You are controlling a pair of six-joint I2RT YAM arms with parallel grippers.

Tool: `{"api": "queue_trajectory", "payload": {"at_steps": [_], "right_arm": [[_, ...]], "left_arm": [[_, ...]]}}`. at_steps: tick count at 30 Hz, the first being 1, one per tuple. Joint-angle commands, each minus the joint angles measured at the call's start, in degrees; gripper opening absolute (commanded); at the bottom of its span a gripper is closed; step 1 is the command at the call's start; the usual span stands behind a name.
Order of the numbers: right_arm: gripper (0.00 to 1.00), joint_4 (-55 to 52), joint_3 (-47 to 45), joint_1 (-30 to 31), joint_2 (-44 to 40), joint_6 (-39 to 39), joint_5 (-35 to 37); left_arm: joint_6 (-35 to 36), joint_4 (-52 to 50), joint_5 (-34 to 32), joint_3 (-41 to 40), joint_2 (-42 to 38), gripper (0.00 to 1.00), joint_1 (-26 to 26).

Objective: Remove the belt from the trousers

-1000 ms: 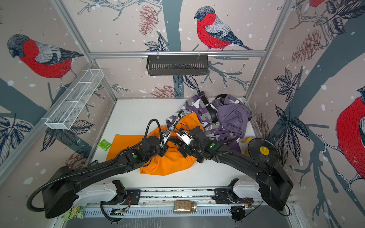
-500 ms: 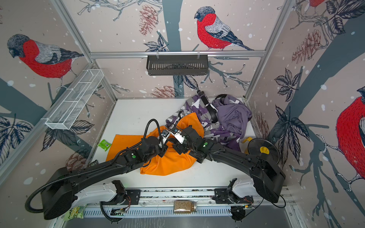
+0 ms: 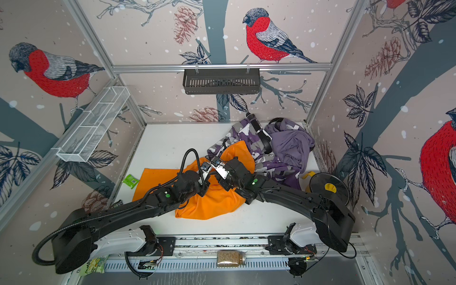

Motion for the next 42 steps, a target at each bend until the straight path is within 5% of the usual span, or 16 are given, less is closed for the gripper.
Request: {"api": "queue_trajectory", "payload": {"at_steps": [1, 6, 11, 15, 24, 35, 42], "right_arm": [[0.35, -2.5, -0.6, -0.7, -1.2, -3.3, -4.8], [0.49, -3.9, -2.0, -2.4, -2.6, -3.6, -12.6], [0.83, -2.8, -2.1, -4.6, -1.3, -2.4, -17.3], [1.00, -0.6, -1.5, -5.3, -0.8, -0.9, -17.4], [0.99, -1.5, -0.3, -11.5, 0.6, -0.4, -32.4], [0.94, -3.1, -0.4, -9.7, -0.3, -3.9, -32.5], [0.75, -3.0, 1.3, -8.7, 0.4, -4.3, -27.8]], "left_arm": [[-2.6, -1.6, -3.3, 0.5, 0.7, 0.00, -0.1], [-3.1, -0.3, -3.1, -0.3, 0.1, 0.00, -0.1], [-2.2, 3.0, 0.4, -1.5, -1.0, 0.00, -0.1], [-1.5, 3.1, 0.5, -1.6, -1.4, 0.00, -0.1], [-0.8, 3.1, 0.6, -2.2, -3.6, 0.00, -0.1], [-0.6, 3.2, 1.8, -2.1, -4.2, 0.00, -0.1], [-0.5, 3.0, 2.0, -2.0, -3.8, 0.00, -0.1]]}}
